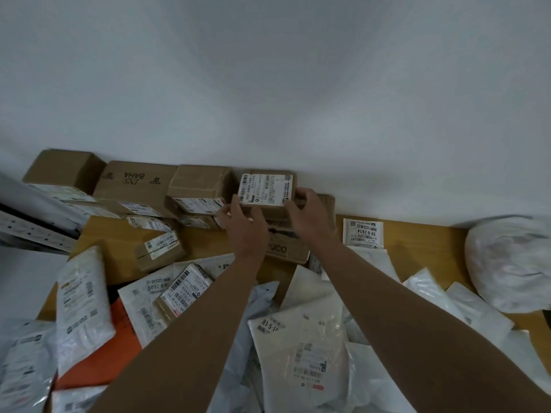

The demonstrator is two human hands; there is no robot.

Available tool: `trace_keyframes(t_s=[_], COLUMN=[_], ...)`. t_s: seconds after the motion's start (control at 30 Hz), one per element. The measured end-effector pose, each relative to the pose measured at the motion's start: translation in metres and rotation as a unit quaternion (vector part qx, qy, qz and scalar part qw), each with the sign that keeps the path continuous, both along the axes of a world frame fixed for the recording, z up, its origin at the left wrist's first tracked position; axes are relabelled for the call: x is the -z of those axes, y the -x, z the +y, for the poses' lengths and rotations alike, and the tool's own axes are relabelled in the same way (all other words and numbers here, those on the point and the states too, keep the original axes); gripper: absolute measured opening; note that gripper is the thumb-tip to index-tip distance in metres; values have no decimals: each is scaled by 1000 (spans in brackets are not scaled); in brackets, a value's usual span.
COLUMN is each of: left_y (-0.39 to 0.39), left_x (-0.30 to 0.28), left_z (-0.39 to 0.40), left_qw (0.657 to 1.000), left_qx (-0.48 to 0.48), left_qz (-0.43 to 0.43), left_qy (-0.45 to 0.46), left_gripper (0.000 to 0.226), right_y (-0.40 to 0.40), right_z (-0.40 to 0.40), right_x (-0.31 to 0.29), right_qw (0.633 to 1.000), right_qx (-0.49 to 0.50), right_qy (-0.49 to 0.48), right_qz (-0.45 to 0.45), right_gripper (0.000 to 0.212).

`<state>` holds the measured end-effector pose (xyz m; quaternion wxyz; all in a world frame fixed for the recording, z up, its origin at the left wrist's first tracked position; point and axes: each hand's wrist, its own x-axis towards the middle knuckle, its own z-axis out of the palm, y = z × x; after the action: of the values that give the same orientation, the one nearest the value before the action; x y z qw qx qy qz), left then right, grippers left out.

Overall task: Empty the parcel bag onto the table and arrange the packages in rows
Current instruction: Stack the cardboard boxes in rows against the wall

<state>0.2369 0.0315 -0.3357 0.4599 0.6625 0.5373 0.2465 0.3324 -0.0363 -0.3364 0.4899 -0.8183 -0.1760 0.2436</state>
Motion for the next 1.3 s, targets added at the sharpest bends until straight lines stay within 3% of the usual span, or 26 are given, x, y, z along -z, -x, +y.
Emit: trace_keyframes(t_s=[0.23, 0.43, 0.5, 0.6, 0.7, 0.77, 0.83, 0.9, 1.0, 1.13, 1.3], left_y=[10, 18, 23, 29, 35, 36, 35, 36, 45, 49, 35], left_x=[1, 11, 11, 21, 33, 35, 32, 29, 19, -3, -8], left_z=[-5, -8, -11, -15, -13, -12, -15, -18, -27, -50, -65], left_qw=[1000, 999, 999, 997, 972, 961, 962, 974, 994, 995, 996], left_qx=[-1, -2, -21, -12, 68, 93, 87, 60, -1, -50, 12], left_qz=[20, -26, -26, 57, 185, 199, 183, 162, 78, -29, -66], left_qy=[-17, -20, -21, 48, 130, 166, 184, 146, 75, 79, 55], left_gripper=[52, 44, 44, 42, 47, 44, 39, 46, 32, 33, 28], right_y=[10, 15, 18, 30, 43, 50, 53, 55, 56, 48, 17], right_z=[11, -13, -32, -64, -84, -86, -85, -83, -85, -97, -122], right_x=[4, 3, 14, 38, 55, 59, 57, 55, 52, 19, 7], right_qw=[1000, 1000, 998, 984, 951, 942, 953, 971, 995, 996, 993], right_qx=[1, -2, 22, 39, -49, -84, -88, -74, -40, -9, 34], right_qy=[-14, 8, 39, 124, 270, 301, 276, 216, 66, -75, -85], right_qz=[-6, -6, -53, -121, -144, -123, -85, -65, -57, 45, 75], right_gripper=[41, 33, 26, 22, 36, 39, 48, 52, 49, 44, 52])
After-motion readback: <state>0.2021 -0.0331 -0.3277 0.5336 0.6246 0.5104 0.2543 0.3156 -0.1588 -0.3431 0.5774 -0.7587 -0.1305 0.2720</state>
